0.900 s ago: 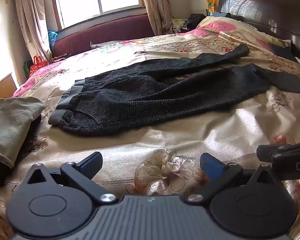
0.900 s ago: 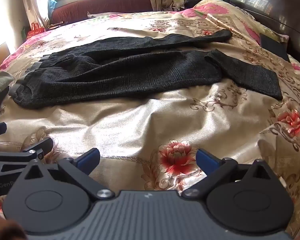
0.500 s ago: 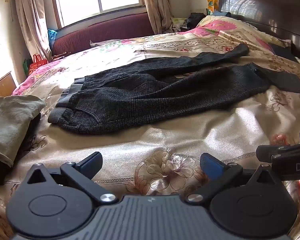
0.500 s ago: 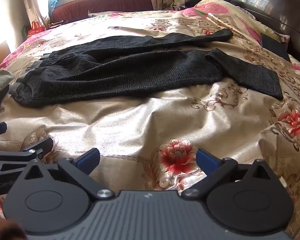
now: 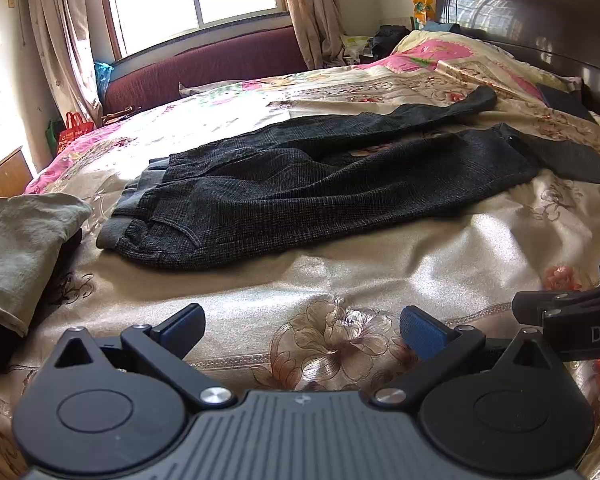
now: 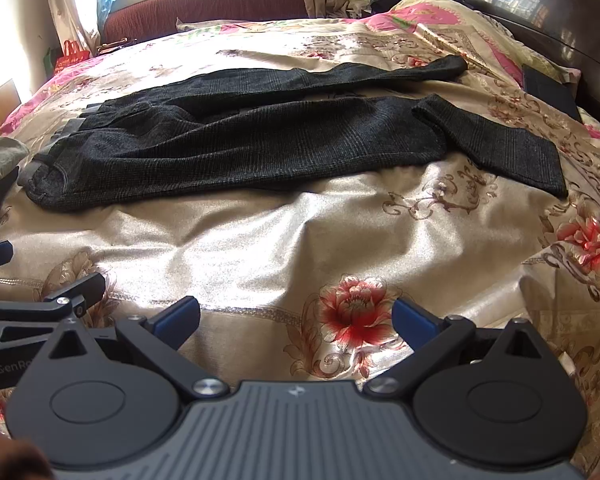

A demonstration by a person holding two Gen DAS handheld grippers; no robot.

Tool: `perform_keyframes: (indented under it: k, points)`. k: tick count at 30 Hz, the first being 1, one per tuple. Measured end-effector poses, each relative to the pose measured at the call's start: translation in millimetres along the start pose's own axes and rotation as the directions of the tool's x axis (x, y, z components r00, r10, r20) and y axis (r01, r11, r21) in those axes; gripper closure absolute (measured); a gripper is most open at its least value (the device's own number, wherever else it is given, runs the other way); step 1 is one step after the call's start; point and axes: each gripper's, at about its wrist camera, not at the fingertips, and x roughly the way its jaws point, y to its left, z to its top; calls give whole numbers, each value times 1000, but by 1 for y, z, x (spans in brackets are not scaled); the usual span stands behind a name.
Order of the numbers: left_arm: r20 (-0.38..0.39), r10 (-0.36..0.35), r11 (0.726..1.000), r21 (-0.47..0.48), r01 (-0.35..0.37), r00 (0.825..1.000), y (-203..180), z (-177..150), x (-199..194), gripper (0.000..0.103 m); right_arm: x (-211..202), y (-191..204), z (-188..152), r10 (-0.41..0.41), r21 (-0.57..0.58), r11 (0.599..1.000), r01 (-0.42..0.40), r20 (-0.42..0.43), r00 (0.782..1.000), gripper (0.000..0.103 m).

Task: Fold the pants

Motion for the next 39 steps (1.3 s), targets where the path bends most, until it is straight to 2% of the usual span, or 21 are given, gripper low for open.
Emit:
perform_keyframes:
  k: [39]
  points:
    - [-6,8,1000,-2,-8,1000,4,-2,3,0,4,6,-1,9,-27,1000,-10,-15,1000,2]
